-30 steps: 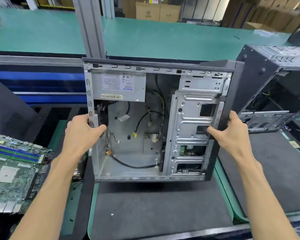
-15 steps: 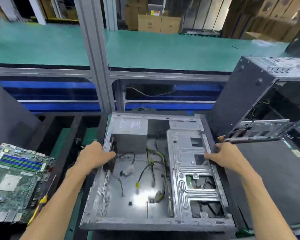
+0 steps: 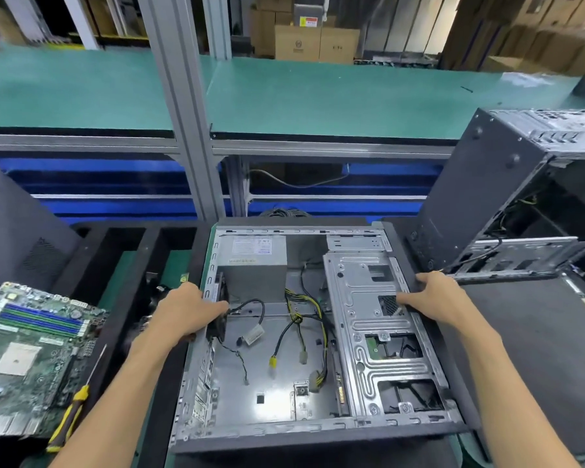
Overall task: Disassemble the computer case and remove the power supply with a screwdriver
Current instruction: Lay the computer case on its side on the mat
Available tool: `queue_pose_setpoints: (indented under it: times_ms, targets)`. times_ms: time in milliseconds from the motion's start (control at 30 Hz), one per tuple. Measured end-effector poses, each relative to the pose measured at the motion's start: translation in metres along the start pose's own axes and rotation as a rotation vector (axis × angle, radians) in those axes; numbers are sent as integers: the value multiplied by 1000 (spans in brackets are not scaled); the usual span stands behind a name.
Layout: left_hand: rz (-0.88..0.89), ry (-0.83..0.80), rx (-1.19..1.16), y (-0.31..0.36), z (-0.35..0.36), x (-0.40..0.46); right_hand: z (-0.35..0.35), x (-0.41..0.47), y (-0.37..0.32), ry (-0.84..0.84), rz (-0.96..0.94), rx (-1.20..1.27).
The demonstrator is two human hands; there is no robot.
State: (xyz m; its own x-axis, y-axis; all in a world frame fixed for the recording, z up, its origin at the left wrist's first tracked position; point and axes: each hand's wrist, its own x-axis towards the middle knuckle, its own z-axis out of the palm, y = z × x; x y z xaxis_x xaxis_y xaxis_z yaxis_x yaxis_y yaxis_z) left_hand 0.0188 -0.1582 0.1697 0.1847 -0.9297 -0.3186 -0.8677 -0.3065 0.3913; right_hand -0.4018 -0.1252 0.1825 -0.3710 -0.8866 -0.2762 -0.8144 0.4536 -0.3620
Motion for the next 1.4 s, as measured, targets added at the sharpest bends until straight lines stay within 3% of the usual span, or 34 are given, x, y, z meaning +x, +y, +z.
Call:
queue_pose_setpoints:
  times_ms: [200,367,533,667,1400]
  targets:
    - [48,-111,-34,-6,-5,4,-3,1,5,-96,-14,108]
    - [125,-20,-361,-2,-12,-1,6,-2,1,-115,-3,346]
    - [165,-53,-571,7,13,-11,28,-7,0,-49,54,471]
    - [138,102,-488,6,32,-15,30,-8,1,-43,43,448]
    - [143,128,-382,13,25,4,31,8,-7,19,31,430]
